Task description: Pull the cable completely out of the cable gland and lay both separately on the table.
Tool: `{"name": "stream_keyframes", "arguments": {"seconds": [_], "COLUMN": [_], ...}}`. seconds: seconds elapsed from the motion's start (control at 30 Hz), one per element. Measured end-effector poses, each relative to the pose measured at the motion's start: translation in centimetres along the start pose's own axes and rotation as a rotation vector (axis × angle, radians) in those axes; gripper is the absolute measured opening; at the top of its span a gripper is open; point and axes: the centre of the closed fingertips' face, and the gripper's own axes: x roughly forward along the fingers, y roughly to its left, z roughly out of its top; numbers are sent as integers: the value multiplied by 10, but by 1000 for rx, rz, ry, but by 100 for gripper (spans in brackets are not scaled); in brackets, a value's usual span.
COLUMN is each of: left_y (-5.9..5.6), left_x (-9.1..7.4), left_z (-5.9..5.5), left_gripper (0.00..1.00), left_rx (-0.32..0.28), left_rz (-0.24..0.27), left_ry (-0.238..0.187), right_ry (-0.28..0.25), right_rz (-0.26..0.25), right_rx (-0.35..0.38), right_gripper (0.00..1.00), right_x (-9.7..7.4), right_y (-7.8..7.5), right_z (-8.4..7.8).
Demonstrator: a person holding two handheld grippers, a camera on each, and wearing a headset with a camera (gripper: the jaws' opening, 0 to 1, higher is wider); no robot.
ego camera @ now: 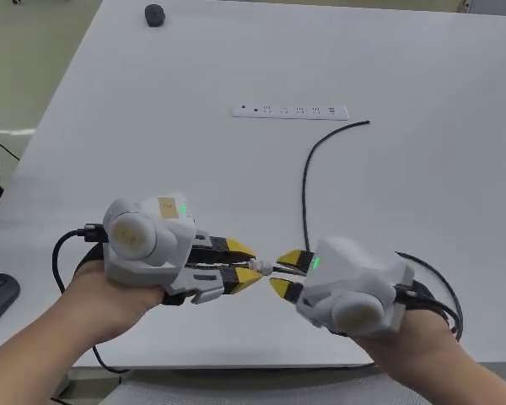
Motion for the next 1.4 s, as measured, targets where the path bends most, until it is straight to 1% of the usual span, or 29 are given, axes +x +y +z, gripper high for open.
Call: {"name": "stream_keyframes", "arguments": {"seconds": [0.07, 0.17, 0.23, 0.3, 0.37, 0.5, 0.77, 0.8, 0.97, 1.07, 1.4], "left_y": [-1, -1, 0, 0, 0, -1, 0, 1, 2, 2, 3], "left_x": [0, 0, -1, 0, 0, 1, 1, 0, 1, 1, 0], "left_z": [0, 1, 1, 2, 2, 3, 6, 6, 7, 7, 2], "left_gripper": [15, 15, 15, 15, 15, 15, 15, 15, 15, 15, 15], "left_rx": [0, -3, -1, -4, -1, -2, -3, -4, -5, -6, -11], "left_rz": [0, 1, 2, 4, 3, 1, 3, 4, 4, 4, 4], "left_ry": [-2, -7, -6, -11, -10, -12, -21, -24, -25, -28, -18], "right_ry": [0, 0, 1, 2, 3, 5, 40, 46, 81, 85, 131], "right_rz": [-3, 2, -1, 9, 4, 10, 4, 3, -6, -2, 7], "right_rx": [-15, -20, -19, -13, -20, -1, 76, 99, 145, 174, 200], "right_gripper": [4, 4, 4, 1, 0, 0, 0, 0, 0, 0, 0], "right_x": [0, 1, 1, 1, 1, 1, 0, -1, -1, -2, -1], "right_y": [-2, -3, -4, -3, -3, -2, -9, -10, -14, -14, -9], "right_z": [1, 1, 0, 0, -1, -3, -17, -20, -34, -40, -60]}}
